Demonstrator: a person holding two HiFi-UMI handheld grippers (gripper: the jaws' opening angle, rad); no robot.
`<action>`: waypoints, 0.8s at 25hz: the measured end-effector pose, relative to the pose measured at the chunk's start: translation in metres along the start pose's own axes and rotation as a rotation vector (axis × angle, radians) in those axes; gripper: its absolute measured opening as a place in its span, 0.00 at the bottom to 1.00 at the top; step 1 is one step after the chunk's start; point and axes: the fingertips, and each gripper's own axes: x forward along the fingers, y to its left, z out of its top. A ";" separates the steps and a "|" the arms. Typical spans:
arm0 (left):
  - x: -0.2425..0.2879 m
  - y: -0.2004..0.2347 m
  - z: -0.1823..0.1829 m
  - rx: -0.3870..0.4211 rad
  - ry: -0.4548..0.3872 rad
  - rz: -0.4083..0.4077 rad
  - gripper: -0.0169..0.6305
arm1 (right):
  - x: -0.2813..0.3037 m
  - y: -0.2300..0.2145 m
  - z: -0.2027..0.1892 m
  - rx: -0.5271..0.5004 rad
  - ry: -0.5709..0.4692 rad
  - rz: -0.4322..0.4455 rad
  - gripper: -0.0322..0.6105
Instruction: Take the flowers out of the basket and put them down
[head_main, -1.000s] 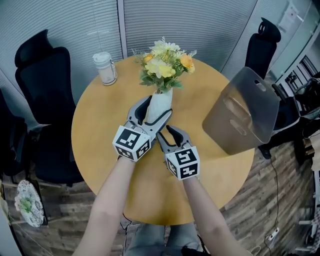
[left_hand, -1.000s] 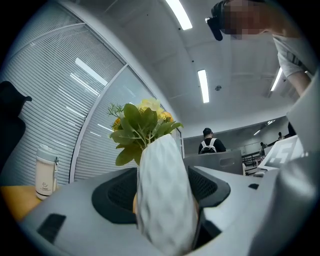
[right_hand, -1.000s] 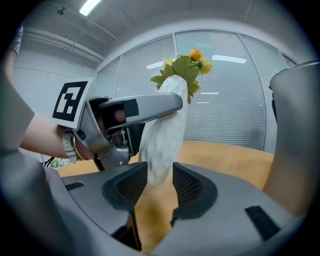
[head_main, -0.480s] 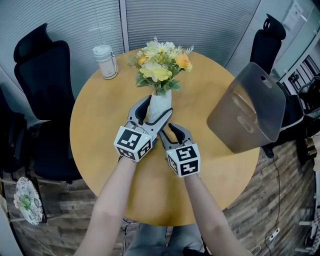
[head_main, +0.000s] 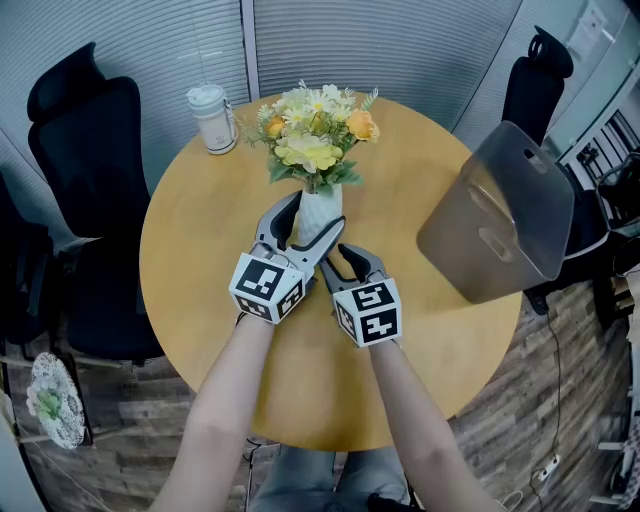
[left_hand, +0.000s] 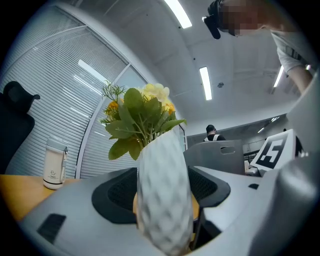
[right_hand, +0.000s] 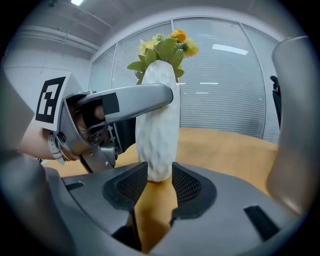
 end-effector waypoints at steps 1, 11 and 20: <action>-0.001 0.000 -0.001 0.002 0.004 0.000 0.53 | 0.000 0.000 -0.001 0.005 0.009 0.004 0.31; -0.009 -0.006 -0.006 0.025 0.023 0.005 0.53 | 0.002 0.003 -0.009 -0.002 0.060 0.021 0.31; -0.011 -0.009 -0.009 0.010 0.048 0.007 0.53 | 0.001 0.005 -0.010 -0.004 0.063 0.021 0.31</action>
